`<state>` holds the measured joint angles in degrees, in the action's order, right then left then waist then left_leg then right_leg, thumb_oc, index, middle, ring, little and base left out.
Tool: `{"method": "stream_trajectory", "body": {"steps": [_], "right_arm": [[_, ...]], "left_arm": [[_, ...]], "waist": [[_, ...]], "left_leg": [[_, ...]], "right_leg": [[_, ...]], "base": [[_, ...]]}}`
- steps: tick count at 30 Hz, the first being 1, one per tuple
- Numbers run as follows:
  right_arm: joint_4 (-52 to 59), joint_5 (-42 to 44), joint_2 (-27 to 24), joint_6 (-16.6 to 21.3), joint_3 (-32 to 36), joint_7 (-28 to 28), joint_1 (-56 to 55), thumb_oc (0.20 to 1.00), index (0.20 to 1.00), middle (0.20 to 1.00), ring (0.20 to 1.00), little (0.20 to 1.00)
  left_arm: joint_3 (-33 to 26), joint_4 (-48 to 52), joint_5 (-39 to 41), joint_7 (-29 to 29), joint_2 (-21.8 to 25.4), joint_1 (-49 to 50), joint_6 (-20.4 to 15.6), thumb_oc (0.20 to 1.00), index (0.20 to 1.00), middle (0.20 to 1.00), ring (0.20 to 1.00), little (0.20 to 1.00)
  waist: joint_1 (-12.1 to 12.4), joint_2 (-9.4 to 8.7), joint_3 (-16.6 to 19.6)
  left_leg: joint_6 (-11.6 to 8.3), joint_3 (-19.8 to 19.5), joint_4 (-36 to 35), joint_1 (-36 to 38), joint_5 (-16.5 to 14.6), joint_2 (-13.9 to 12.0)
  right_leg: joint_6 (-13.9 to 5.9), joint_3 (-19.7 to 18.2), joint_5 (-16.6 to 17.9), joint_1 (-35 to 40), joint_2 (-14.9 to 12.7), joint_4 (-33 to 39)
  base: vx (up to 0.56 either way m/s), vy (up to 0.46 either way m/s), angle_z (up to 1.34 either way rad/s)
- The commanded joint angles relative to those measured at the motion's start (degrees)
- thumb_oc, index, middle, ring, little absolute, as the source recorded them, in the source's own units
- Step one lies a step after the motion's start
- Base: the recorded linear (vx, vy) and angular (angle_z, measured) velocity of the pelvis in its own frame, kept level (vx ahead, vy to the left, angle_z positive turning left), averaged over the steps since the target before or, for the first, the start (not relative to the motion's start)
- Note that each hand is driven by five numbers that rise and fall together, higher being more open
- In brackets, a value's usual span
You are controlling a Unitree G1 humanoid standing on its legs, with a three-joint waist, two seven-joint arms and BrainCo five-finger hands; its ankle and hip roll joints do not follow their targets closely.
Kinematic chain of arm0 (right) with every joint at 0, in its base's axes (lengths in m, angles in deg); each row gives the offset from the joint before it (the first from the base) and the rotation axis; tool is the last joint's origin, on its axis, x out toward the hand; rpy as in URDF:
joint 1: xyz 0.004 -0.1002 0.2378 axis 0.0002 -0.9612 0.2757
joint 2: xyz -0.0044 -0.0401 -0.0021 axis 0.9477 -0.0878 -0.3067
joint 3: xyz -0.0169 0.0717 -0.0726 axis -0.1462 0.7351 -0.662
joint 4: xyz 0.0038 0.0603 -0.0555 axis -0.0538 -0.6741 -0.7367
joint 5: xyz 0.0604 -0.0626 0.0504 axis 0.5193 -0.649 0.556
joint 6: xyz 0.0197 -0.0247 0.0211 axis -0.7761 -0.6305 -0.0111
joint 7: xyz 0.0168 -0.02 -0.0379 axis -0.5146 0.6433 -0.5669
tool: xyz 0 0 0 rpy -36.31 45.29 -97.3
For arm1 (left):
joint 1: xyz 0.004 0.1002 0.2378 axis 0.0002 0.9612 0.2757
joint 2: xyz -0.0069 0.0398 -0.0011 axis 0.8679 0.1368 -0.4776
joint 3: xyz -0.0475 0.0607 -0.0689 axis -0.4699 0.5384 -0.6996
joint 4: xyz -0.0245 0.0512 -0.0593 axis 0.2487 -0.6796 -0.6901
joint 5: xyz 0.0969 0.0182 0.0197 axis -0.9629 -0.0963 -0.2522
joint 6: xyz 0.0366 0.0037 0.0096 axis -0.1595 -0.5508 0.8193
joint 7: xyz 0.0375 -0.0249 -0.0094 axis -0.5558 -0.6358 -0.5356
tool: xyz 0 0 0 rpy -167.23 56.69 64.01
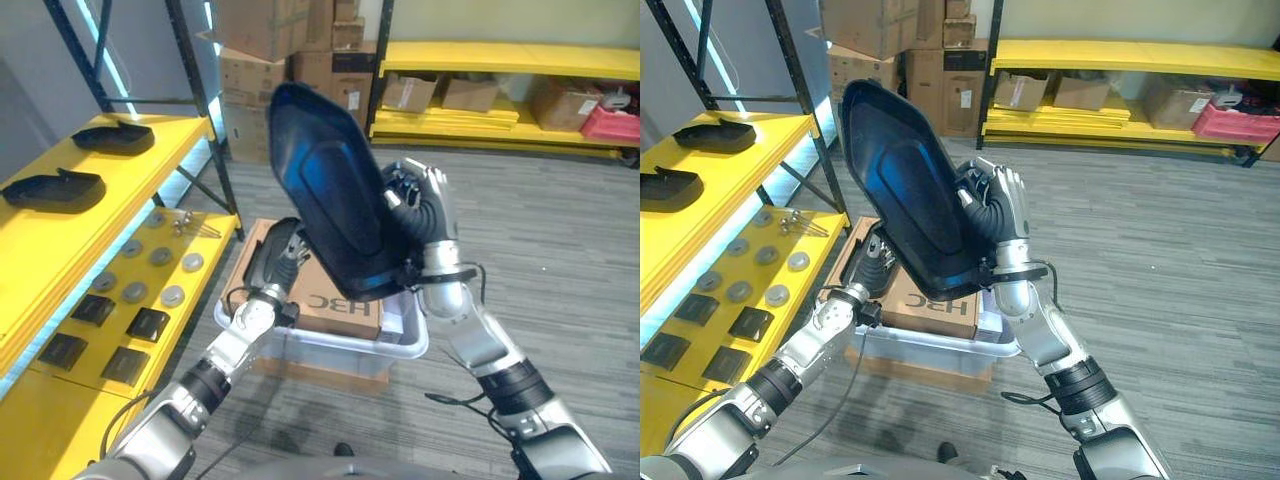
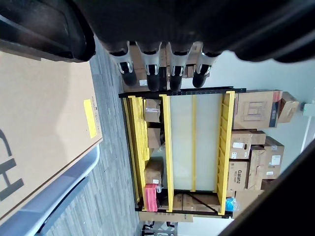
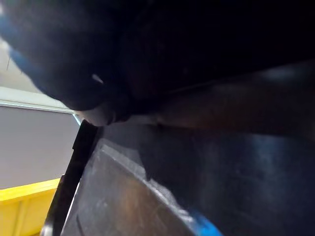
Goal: Move parts from the plastic box to the shelf.
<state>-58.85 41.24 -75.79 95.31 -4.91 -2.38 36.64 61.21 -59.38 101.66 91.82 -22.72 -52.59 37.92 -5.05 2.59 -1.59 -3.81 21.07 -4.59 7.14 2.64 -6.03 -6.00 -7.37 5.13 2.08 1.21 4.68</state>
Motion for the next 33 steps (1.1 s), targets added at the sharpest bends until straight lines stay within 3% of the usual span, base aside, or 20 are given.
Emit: {"method": "stream_trajectory", "body": {"steps": [1, 3, 4, 5, 6, 13, 19, 25, 28, 29, 30, 33], "right_arm": [[6.3, 2.1, 2.8, 8.7, -7.4, -3.8, 4.4, 0.2, 0.2, 0.2, 0.2, 0.2], [6.5, 2.2, 2.8, 9.2, -8.1, -3.9, 4.5, 0.2, 0.2, 0.2, 0.2, 0.2], [6.6, 2.2, 2.6, 9.5, -8.4, -3.9, 4.5, 0.2, 0.2, 0.2, 0.2, 0.2], [6.7, 2.2, 2.5, 9.8, -8.6, -3.8, 4.6, 0.2, 0.2, 0.2, 0.2, 0.2], [6.8, 2.2, 2.5, 10.1, -8.8, -3.6, 4.6, 0.2, 0.2, 0.2, 0.2, 0.2], [8.5, 1.3, 1.3, 11.6, -8.2, -1.8, 5.9, 0.2, 0.2, 0.2, 0.2, 0.2], [11.4, -0.2, -0.5, 11.6, -5.7, 0.8, 8.9, 0.2, 0.2, 0.2, 0.2, 0.2], [11.9, -2.4, -1.6, 11.0, -4.6, 1.9, 8.8, 0.2, 0.2, 0.2, 0.2, 0.2], [11.0, -6.5, -3.7, 8.9, -1.4, 4.4, 6.2, 0.2, 0.2, 0.2, 0.2, 0.2], [11.1, -6.5, -3.7, 8.8, -1.3, 4.5, 6.0, 0.2, 0.2, 0.2, 0.2, 0.2], [10.6, -10.9, -6.7, 6.7, 2.8, 6.7, 3.3, 0.2, 0.2, 0.2, 0.2, 0.2], [10.1, -15.9, -9.7, 4.2, 9.6, 10.5, -0.4, 0.2, 0.2, 0.2, 0.2, 0.2]], "left_arm": [[3.6, -4.6, -2.8, 1.6, -4.6, -11.9, -4.4, 1.0, 1.0, 1.0, 1.0, 1.0], [3.4, -3.8, -5.1, 2.9, -4.3, -12.1, -5.1, 1.0, 1.0, 1.0, 1.0, 1.0], [3.4, -3.4, -6.3, 3.5, -4.0, -12.3, -5.5, 0.718, 0.718, 0.718, 0.718, 0.718], [3.6, -3.2, -8.1, 4.2, -3.8, -12.5, -5.7, 0.256, 0.256, 0.256, 0.256, 0.256], [3.7, -2.8, -9.5, 4.8, -3.5, -12.9, -5.9, 0.2, 0.2, 0.2, 0.2, 0.2], [5.9, -0.2, -18.4, 7.8, -2.0, -19.0, -6.7, 0.2, 0.2, 0.2, 0.2, 0.2], [6.8, 2.4, -16.0, 8.9, -3.9, -26.8, -8.0, 0.2, 0.2, 0.2, 0.2, 0.2], [6.2, 2.6, -16.2, 9.4, -4.1, -28.3, -8.0, 0.2, 0.2, 0.2, 0.2, 0.2], [5.3, 1.0, -18.7, 10.1, -2.9, -26.3, -6.6, 0.2, 0.2, 0.2, 0.2, 0.2], [5.3, 1.0, -18.7, 10.2, -3.0, -26.2, -6.6, 0.413, 0.413, 0.413, 0.413, 0.413], [4.4, -1.0, -20.8, 10.1, -2.1, -24.8, -5.5, 1.0, 1.0, 1.0, 1.0, 1.0], [2.9, -2.4, -21.4, 10.2, -1.7, -23.0, -5.1, 1.0, 1.0, 1.0, 1.0, 1.0]], "waist": [[1.8, -0.42, 0.1], [1.9, -0.55, 0.0], [1.9, -0.59, 0.0], [1.9, -0.58, 0.1], [2.0, -0.59, 0.1], [1.6, -0.26, 0.1], [0.6, 0.84, 0.0], [0.0, 1.62, 0.1], [0.0, 1.94, 0.3], [0.0, 1.94, 0.3], [-0.2, 1.96, 0.5], [-0.2, 1.91, 0.7]], "left_leg": [[-3.67, 0.2, 1.6, 6.4, -10.1, -1.6], [-3.71, 0.1, 1.6, 6.2, -10.0, -1.6], [-3.71, 0.0, 1.6, 6.1, -10.0, -1.6], [-3.73, -0.1, 1.6, 6.1, -10.0, -1.6], [-3.75, -0.1, 1.6, 6.0, -10.0, -1.6], [-3.86, -0.5, 1.4, 5.9, -9.8, -1.7], [-3.98, -0.7, 1.6, 5.3, -9.5, -1.8], [-4.17, -0.8, 1.7, 5.4, -9.4, -1.8], [-4.2, -0.9, 1.7, 5.5, -9.4, -1.8], [-4.2, -1.0, 1.7, 5.5, -9.5, -1.8], [-4.23, -1.2, 1.7, 5.7, -9.5, -1.9], [-4.3, -1.6, 1.6, 5.9, -9.6, -2.0]], "right_leg": [[-6.28, 5.9, -11.5, 0.8, 0.2, -5.9], [-6.27, 6.1, -11.5, 0.8, 0.0, -5.9], [-6.24, 6.2, -11.5, 0.8, 0.0, -5.9], [-6.23, 6.2, -11.6, 0.8, -0.1, -5.9], [-6.25, 6.3, -11.6, 0.9, -0.1, -5.9], [-6.43, 6.7, -11.9, 0.9, -0.3, -6.0], [-6.6, 6.5, -12.1, 0.0, -0.6, -6.8], [-6.38, 6.5, -12.3, 0.1, -0.5, -7.0], [-6.11, 6.8, -12.5, 0.5, -0.5, -6.9], [-6.11, 6.8, -12.5, 0.5, -0.5, -6.9], [-6.01, 7.2, -12.7, 0.8, -0.4, -6.8], [-5.93, 7.7, -12.9, 1.4, -0.4, -6.7]], "base": [[-0.01, -0.015, 0.08], [-0.01, -0.009, 0.02], [0.0, 0.0, 0.0], [0.0, 0.0, 0.0], [0.0, 0.0, 0.0], [0.0, -0.01, 0.02], [0.0, 0.0, 0.0], [0.0, 0.0, 0.0], [0.0, -0.004, 0.01], [0.03, -0.023, 0.08], [0.03, -0.016, 0.13], [0.03, -0.019, 0.2]]}}
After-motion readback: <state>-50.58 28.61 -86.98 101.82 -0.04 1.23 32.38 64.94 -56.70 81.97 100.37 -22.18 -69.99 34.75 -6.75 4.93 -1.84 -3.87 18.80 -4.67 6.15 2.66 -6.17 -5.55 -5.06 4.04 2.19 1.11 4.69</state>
